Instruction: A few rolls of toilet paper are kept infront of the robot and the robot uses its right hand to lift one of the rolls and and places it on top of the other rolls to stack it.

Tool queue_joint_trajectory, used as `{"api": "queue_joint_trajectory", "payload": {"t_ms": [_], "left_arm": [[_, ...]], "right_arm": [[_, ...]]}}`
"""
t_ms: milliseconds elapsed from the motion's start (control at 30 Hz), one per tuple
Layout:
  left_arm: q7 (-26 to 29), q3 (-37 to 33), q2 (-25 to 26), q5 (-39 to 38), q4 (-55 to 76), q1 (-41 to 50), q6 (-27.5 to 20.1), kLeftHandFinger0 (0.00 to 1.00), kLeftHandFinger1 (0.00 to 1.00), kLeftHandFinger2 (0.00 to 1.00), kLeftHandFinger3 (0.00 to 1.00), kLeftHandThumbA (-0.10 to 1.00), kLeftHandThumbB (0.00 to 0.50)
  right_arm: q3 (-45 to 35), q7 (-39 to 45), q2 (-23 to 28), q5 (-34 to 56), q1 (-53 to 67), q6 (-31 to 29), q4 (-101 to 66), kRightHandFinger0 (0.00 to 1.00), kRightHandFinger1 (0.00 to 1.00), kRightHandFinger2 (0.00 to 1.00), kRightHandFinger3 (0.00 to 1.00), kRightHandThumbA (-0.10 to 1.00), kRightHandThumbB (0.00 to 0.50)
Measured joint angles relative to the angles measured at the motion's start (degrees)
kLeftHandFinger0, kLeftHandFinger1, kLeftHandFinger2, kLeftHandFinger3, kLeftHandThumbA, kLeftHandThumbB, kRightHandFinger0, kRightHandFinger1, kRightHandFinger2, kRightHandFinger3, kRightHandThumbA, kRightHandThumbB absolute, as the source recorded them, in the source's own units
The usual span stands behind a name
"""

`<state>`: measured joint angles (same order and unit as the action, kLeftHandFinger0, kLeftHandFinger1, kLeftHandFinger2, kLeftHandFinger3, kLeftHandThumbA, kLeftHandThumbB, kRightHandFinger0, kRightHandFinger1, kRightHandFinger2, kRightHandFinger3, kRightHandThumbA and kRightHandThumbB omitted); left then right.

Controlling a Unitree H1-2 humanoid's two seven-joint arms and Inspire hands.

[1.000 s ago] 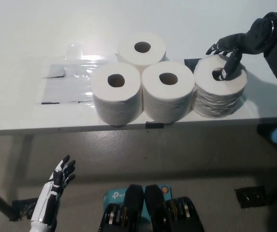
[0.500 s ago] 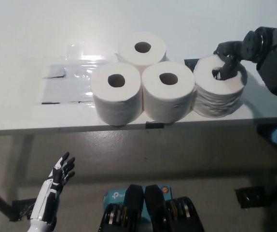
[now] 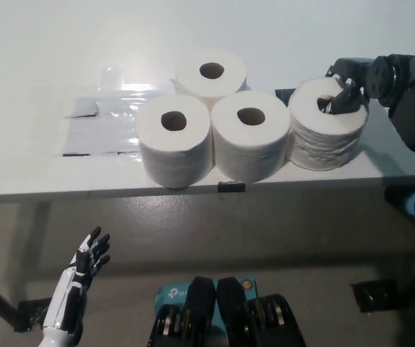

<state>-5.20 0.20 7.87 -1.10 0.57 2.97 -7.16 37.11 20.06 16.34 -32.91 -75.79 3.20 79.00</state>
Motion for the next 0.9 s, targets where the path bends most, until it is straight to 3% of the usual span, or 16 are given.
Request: {"api": "queue_joint_trajectory", "payload": {"t_ms": [67, 100, 133, 167, 200, 233, 267, 367, 433, 500, 567, 600, 700, 733, 833, 900], "left_arm": [[0.0, 0.1, 0.0, -0.1, 0.0, 0.0, 0.0, 1.00, 1.00, 1.00, 1.00, 1.00, 0.112], [0.0, 0.1, 0.0, -0.2, 0.0, 0.0, 0.0, 1.00, 1.00, 1.00, 1.00, 1.00, 0.111], [0.0, 0.1, 0.0, -0.2, 0.0, -0.1, 0.0, 1.00, 1.00, 1.00, 1.00, 1.00, 0.098], [0.0, 0.1, 0.0, -0.3, 0.0, -0.1, 0.0, 1.00, 1.00, 1.00, 1.00, 1.00, 0.100], [0.0, 0.1, 0.0, -0.3, 0.0, -0.1, 0.0, 1.00, 1.00, 1.00, 1.00, 1.00, 0.101], [0.0, 0.1, 0.0, -0.3, 0.0, -0.1, -0.1, 1.00, 1.00, 1.00, 1.00, 1.00, 0.102], [0.0, 0.2, 0.0, -0.3, 0.0, -0.1, -0.1, 1.00, 1.00, 1.00, 1.00, 1.00, 0.102], [0.0, 0.2, 0.1, -0.5, 0.0, -0.1, -0.1, 1.00, 1.00, 1.00, 1.00, 1.00, 0.101], [0.0, 0.2, 0.1, -0.6, 0.0, -0.1, -0.2, 1.00, 1.00, 1.00, 1.00, 1.00, 0.091], [0.0, 0.2, 0.1, -0.7, 0.0, -0.1, -0.2, 1.00, 1.00, 1.00, 1.00, 1.00, 0.099], [0.0, 0.3, 0.1, -0.8, -0.1, -0.1, -0.3, 1.00, 1.00, 1.00, 1.00, 1.00, 0.105], [0.0, 0.3, 0.1, -0.8, -0.1, -0.1, -0.3, 1.00, 1.00, 1.00, 1.00, 1.00, 0.108], [0.0, 0.4, 0.1, -0.9, -0.1, -0.1, -0.4, 1.00, 1.00, 1.00, 1.00, 1.00, 0.099], [0.0, 0.4, 0.1, -0.9, -0.1, -0.1, -0.4, 1.00, 1.00, 1.00, 1.00, 1.00, 0.098], [0.0, 0.7, 0.0, -1.0, -0.1, -0.1, -0.4, 1.00, 1.00, 1.00, 1.00, 1.00, 0.094], [0.0, 0.8, 0.0, -1.1, -0.1, -0.1, -0.4, 1.00, 1.00, 1.00, 1.00, 1.00, 0.093]], "right_arm": [[-0.3, -0.5, 0.2, 0.1, 0.1, 0.0, 0.0, 0.24, 0.33, 0.47, 0.61, 0.63, 0.011], [-0.7, -0.8, 0.4, 0.2, 0.2, 0.0, 0.0, 0.21, 0.30, 0.43, 0.57, 0.62, 0.010], [-1.2, -0.9, 0.6, 0.3, 0.3, -0.1, 0.0, 0.01, 0.11, 0.35, 0.46, 0.60, 0.007], [-1.8, -1.0, 0.9, 0.5, 0.4, -0.2, 0.0, 0.00, 0.12, 0.40, 0.44, 0.60, 0.005], [-2.3, -1.1, 1.3, 0.6, 0.6, -0.3, 0.0, 0.00, 0.19, 0.61, 0.45, 0.57, 0.005], [-2.7, -1.1, 1.5, 0.7, 0.6, -0.3, 0.0, 0.10, 0.47, 0.86, 0.57, 0.56, 0.011], [-4.1, -1.2, 2.2, 1.2, 0.9, -0.3, 0.0, 0.20, 0.58, 0.95, 0.71, 0.57, 0.001], [-7.5, -1.1, 3.5, 2.8, 1.5, -0.3, 0.0, 0.05, 0.45, 0.81, 0.51, 0.60, 0.003], [-10.2, -0.9, 4.5, 4.2, 2.2, -0.3, 0.0, 0.03, 0.42, 0.76, 0.29, 0.62, 0.020], [-12.5, -0.8, 5.3, 5.3, 2.8, -0.3, 0.0, 0.04, 0.42, 0.75, 0.24, 0.65, 0.044], [-14.7, -0.8, 6.0, 6.6, 3.6, -0.3, 0.0, 0.02, 0.43, 0.79, 0.32, 0.63, 0.052], [-15.6, -0.8, 6.2, 7.0, 3.9, -0.3, 0.0, 0.01, 0.43, 0.82, 0.45, 0.60, 0.059], [-20.1, -0.7, 6.6, 9.4, 5.2, -0.3, 0.0, 0.00, 0.29, 0.71, 0.68, 0.54, 0.043], [-21.6, -0.7, 6.8, 10.2, 5.6, -0.3, 0.0, 0.00, 0.27, 0.69, 0.70, 0.53, 0.035], [-28.2, -0.3, 7.0, 13.8, 7.4, 0.2, 0.1, 0.00, 0.00, 0.40, 0.50, 0.53, 0.043], [-32.6, -0.2, 7.0, 16.4, 8.7, 0.6, 0.2, 0.00, 0.00, 0.39, 0.56, 0.50, 0.019]]}}
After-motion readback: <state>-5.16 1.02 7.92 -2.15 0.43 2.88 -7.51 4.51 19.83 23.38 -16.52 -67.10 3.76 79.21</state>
